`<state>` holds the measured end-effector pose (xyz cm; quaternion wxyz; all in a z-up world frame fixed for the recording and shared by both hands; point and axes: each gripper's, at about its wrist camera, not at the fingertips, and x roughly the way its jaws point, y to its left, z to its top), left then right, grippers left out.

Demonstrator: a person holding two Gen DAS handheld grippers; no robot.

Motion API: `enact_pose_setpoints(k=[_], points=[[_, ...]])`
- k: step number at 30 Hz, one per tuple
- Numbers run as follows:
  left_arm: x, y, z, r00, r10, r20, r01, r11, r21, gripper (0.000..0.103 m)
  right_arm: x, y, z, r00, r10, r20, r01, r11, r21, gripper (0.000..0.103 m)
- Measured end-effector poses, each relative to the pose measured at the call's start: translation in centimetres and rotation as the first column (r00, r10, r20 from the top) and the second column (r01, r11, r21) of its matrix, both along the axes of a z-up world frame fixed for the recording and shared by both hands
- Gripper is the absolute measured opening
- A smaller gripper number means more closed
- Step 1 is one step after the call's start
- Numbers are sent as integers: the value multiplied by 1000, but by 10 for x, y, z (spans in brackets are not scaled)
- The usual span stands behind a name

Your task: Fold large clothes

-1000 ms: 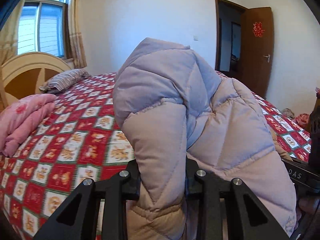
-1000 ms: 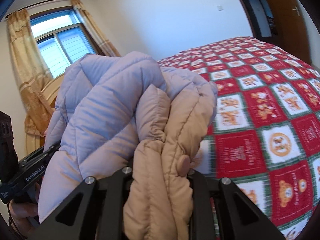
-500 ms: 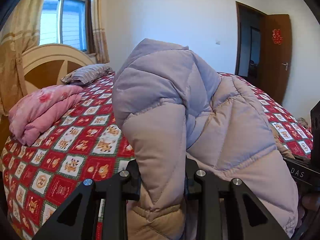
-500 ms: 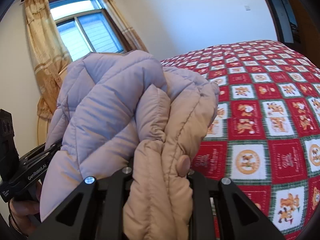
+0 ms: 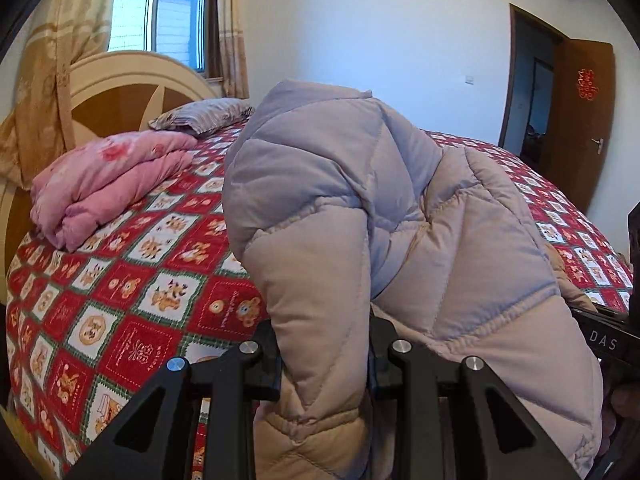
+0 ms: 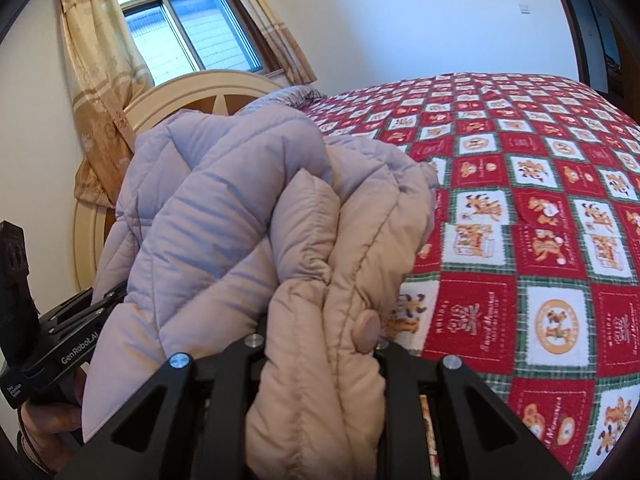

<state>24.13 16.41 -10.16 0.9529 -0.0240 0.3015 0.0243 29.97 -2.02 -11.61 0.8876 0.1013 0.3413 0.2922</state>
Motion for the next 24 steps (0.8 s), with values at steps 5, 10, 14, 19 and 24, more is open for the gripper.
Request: enact_pose_setpoints(k=[5, 10, 14, 19, 24], points=[[3, 13, -10, 1000, 21, -19, -21, 1000, -14, 30, 3, 14, -4, 1000, 12, -9, -12, 1000, -15, 21], [6, 21, -21, 999, 39, -34, -40, 999, -23, 30, 9, 22, -11, 1000, 12, -26, -13, 999, -32, 21], [9, 25, -28, 998, 52, -44, -53, 998, -26, 32, 14, 25, -21, 999, 3, -48, -5, 999, -51, 22], [11, 28, -36, 997, 63, -50, -65, 998, -27, 35, 15, 26, -31, 998, -3, -64, -1, 998, -65, 22], [11, 33, -43, 995, 80, -58, -82, 996, -36, 46, 16, 28, -34, 998, -4, -68, -1, 997, -75, 22]])
